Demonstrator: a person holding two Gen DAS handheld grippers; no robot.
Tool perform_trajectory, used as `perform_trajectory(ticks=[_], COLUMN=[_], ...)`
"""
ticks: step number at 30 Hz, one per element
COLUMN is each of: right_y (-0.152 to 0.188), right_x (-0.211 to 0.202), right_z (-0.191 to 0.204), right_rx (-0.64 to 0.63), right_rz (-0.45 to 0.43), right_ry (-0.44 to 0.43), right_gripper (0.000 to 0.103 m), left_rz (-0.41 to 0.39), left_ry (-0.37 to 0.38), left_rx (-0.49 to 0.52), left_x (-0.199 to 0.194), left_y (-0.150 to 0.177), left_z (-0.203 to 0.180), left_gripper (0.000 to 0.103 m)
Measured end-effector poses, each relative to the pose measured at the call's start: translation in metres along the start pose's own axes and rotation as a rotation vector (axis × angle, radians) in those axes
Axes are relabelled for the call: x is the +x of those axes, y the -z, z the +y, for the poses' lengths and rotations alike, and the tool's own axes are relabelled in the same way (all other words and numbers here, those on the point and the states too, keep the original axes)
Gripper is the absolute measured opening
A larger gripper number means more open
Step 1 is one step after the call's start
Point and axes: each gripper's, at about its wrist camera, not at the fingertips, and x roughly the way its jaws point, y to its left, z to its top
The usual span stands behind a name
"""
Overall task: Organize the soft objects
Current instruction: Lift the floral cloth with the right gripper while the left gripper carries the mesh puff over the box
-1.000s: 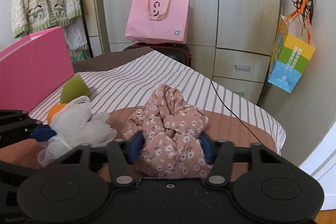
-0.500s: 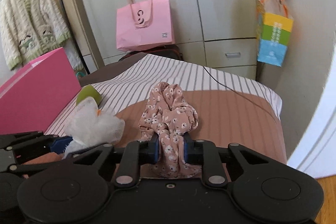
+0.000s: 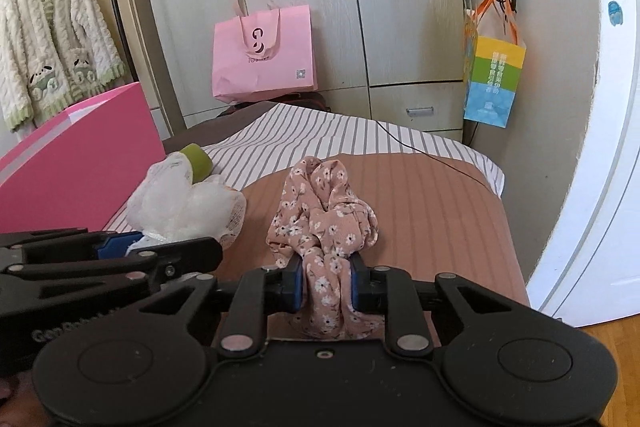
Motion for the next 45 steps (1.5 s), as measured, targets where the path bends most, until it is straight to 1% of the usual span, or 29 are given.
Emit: perform_trajectory(ticks=[7, 11, 14, 17, 20, 23, 26, 30, 32, 34, 38, 40, 42, 45], right_y=[0.003, 0.009, 0.015, 0.023, 0.031, 0.041, 0.049, 0.056, 0.059, 0.062, 0.064, 0.06, 0.052, 0.036], right_x=[-0.017, -0.028, -0.037, -0.048, -0.061, -0.074, -0.088, -0.103, -0.11, -0.116, -0.125, -0.13, -0.134, -0.139], right_z=[0.003, 0.007, 0.013, 0.018, 0.026, 0.035, 0.041, 0.055, 0.066, 0.078, 0.104, 0.118, 0.13, 0.149], right_rx=[0.002, -0.004, -0.018, -0.04, -0.052, -0.069, -0.069, -0.065, -0.082, -0.098, -0.188, -0.227, -0.256, -0.272], right_rz=[-0.024, -0.03, -0.023, -0.007, -0.001, -0.004, -0.009, -0.015, -0.023, -0.012, -0.003, -0.005, -0.006, -0.019], right_ry=[0.018, 0.026, 0.03, 0.032, 0.05, 0.08, 0.075, 0.028, -0.006, -0.046, -0.095, -0.135, -0.195, -0.279], right_gripper=[0.025, 0.025, 0.025, 0.025, 0.025, 0.025, 0.025, 0.025, 0.025, 0.025, 0.025, 0.025, 0.025, 0.025], left_rz=[-0.011, -0.016, -0.011, 0.011, 0.032, 0.031, 0.015, 0.014, 0.012, 0.004, 0.026, 0.041, 0.054, 0.045], left_ry=[0.023, 0.021, 0.021, 0.022, 0.02, 0.012, 0.002, -0.015, -0.021, -0.033, -0.046, -0.049, -0.048, -0.045], left_rx=[-0.019, -0.019, -0.015, 0.018, 0.014, 0.02, 0.024, 0.02, 0.013, -0.004, -0.013, -0.022, -0.032, -0.036], left_x=[-0.026, -0.042, -0.054, -0.068, -0.082, -0.097, -0.115, -0.137, -0.148, -0.16, -0.186, -0.197, -0.209, -0.228], left_y=[0.007, 0.012, 0.016, 0.02, 0.024, 0.028, 0.033, 0.042, 0.046, 0.05, 0.051, 0.048, 0.042, 0.029], left_z=[0.003, 0.006, 0.008, 0.008, 0.011, 0.013, 0.017, 0.025, 0.03, 0.037, 0.058, 0.07, 0.082, 0.098], left_gripper=[0.03, 0.03, 0.03, 0.03, 0.03, 0.03, 0.03, 0.03, 0.03, 0.03, 0.03, 0.03, 0.03, 0.03])
